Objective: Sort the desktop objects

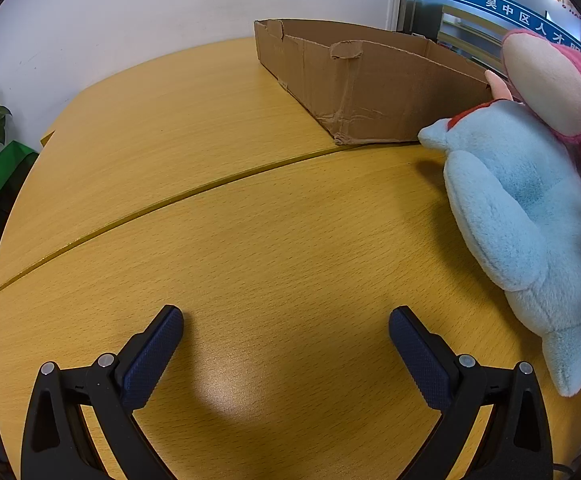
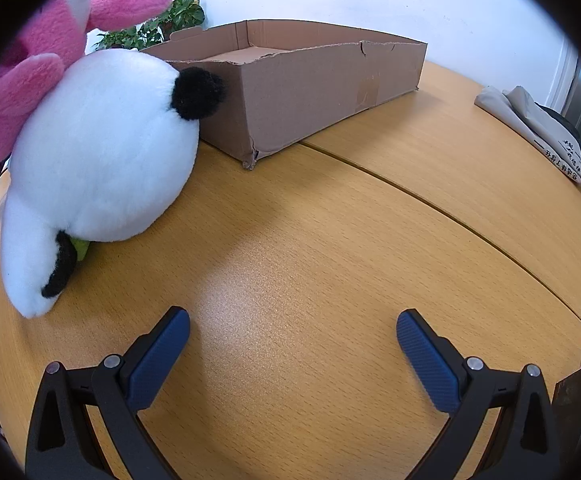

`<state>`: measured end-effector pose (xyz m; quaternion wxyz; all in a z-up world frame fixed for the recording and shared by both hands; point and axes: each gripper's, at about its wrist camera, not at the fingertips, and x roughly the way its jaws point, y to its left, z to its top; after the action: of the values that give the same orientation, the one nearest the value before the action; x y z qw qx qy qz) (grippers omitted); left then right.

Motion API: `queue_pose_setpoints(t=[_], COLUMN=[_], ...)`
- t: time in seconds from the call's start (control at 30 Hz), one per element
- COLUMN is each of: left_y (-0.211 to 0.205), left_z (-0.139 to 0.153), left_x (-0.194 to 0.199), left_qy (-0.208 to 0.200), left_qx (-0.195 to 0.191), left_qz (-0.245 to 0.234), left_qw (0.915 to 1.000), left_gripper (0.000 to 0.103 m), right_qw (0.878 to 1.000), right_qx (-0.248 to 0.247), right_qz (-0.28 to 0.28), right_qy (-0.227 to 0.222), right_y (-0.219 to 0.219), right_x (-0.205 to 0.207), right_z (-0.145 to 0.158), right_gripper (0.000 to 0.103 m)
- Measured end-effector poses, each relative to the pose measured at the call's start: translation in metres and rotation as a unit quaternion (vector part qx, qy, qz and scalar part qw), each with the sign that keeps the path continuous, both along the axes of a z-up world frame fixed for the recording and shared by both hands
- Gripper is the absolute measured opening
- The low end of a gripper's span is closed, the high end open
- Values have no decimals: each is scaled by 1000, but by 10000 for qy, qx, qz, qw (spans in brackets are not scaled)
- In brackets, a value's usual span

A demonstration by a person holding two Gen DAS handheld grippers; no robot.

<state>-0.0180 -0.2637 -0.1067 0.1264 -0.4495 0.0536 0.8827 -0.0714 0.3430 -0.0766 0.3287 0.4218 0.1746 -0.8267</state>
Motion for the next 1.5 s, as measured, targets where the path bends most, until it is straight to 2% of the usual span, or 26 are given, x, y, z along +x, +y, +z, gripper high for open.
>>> queue_pose_setpoints(t=[1.2,1.43,1.5], left_y=[0,-1,-1], left_z=[1,1,1], left_x=[0,0,0], left_qy=[-1,-3,-3], left_qx=[0,0,0], left_qz=[-2,-5,-6], left_qw=[10000,10000,10000], left_gripper=[103,103,103], right_qw=[10000,9995,9981], right_qx=[-1,14,149], right_qz=[30,-327,-574], right_qy=[6,38,193], right_y=[0,2,5], right_x=[-2,4,14], right_z=[-1,-1,2], right_gripper=[103,103,103])
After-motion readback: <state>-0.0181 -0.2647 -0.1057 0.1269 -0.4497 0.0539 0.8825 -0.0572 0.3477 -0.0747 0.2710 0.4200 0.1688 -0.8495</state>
